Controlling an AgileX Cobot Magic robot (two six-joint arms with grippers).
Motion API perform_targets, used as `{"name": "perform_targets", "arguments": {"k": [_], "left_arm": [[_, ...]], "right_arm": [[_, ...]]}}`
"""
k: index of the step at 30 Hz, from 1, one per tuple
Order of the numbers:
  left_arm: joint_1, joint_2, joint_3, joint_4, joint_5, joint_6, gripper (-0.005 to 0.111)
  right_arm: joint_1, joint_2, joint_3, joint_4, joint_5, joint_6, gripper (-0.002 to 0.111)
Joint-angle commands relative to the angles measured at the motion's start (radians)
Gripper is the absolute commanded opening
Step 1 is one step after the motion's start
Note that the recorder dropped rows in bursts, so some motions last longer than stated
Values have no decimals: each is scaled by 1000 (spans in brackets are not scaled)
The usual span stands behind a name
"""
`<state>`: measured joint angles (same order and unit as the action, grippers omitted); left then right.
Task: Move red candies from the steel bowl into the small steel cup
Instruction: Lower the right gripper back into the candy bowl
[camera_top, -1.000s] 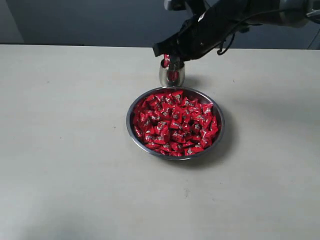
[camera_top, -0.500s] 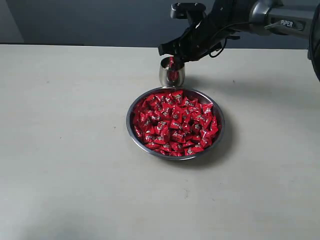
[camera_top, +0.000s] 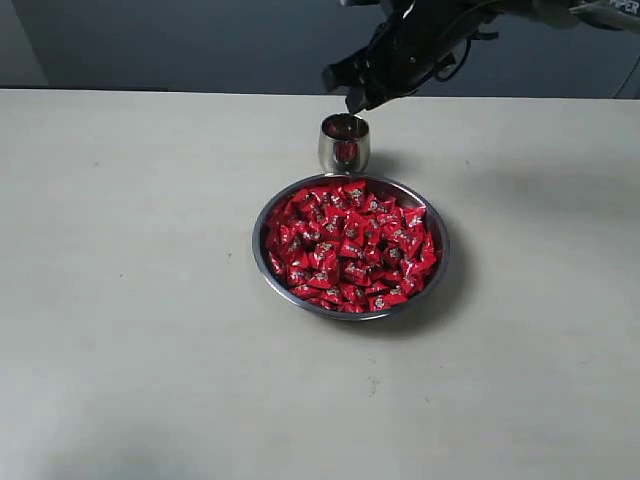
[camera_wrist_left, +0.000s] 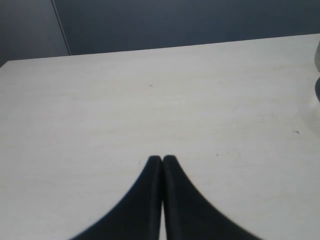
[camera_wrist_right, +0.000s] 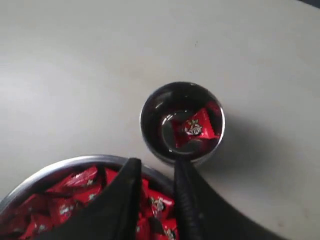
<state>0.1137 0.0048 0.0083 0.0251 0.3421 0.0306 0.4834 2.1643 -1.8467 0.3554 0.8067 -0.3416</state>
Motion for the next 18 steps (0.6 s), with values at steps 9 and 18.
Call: {"name": "perform_targets", "arguments": {"k": [9, 18], "left_arm": [[-5, -5, -8, 2, -5, -1, 0], [-5, -5, -8, 2, -5, -1, 0]], "right_arm": [[-4, -260, 516, -15, -299, -102, 24], [-4, -370, 797, -7, -462, -254, 24]]}}
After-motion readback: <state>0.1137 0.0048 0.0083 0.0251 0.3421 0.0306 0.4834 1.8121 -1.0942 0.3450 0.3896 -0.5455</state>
